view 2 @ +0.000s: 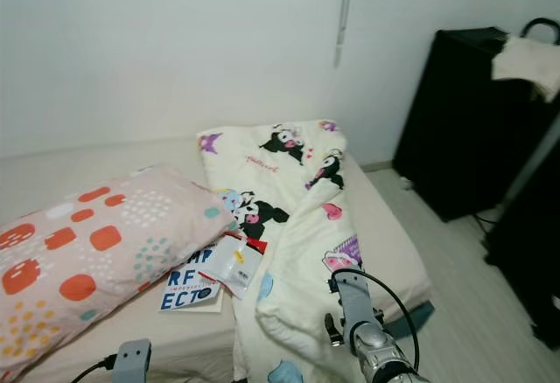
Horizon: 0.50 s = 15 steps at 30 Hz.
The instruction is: Clean up the room
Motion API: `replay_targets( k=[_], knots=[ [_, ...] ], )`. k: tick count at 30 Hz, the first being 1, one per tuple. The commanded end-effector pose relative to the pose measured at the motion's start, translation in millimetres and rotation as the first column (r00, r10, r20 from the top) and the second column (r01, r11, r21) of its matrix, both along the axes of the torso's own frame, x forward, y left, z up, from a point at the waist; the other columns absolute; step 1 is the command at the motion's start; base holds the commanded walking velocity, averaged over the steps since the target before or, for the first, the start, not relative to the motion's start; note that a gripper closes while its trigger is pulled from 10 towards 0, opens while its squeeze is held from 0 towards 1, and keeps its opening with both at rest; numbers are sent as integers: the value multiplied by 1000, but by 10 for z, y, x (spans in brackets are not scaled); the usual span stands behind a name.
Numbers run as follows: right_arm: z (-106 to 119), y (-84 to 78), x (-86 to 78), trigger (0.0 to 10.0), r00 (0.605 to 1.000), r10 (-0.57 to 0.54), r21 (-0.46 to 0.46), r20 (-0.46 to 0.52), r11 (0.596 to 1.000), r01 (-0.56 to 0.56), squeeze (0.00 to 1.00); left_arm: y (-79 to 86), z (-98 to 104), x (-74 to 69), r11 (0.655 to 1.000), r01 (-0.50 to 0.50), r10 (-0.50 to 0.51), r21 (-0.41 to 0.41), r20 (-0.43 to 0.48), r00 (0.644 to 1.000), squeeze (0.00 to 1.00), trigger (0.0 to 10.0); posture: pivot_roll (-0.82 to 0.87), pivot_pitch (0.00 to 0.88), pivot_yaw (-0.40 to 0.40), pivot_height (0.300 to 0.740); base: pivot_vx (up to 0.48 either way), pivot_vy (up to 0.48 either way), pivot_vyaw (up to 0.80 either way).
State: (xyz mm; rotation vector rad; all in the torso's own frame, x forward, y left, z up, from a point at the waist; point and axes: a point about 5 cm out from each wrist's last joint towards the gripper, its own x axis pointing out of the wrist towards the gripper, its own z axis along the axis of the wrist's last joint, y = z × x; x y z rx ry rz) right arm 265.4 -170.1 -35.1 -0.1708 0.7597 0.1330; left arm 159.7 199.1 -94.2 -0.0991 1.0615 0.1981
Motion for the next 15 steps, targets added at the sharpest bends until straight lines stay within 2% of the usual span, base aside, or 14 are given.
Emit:
replay_targets(
  k=[1,2,5,8,9,15],
  knots=[
    [29,46,33,10000,1000,23,31,20,999,-24,0,0,-2,-3,1000,1,-1,9,-7,1000,0,10000,-17,0,-43,737,0,0,0],
    [29,46,33,10000,1000,23,31,20,999,-24,0,0,-2,-3,1000,1,-1,9,-7,1000,0,10000,-17,0,-43,737,0,0,0],
    [46,212,48,10000,989,148,76,26,986,-150,0,2,-6,-14,1000,2,-2,15,-13,1000,0,10000,-17,0,-42,737,0,0,0],
    [49,278,46,10000,978,207,82,27,975,-209,0,5,-6,-14,1000,3,-2,16,-13,1000,0,10000,-17,0,-42,737,0,0,0],
    [60,415,42,10000,948,316,91,31,944,-318,0,13,-4,-11,1000,9,-8,18,-13,1000,0,10000,-17,0,-39,737,0,0,0],
    [82,494,53,10000,931,362,111,43,924,-365,0,16,-1,-5,1000,17,-17,18,-13,1000,0,10000,-17,0,-39,737,0,0,0]
  ],
)
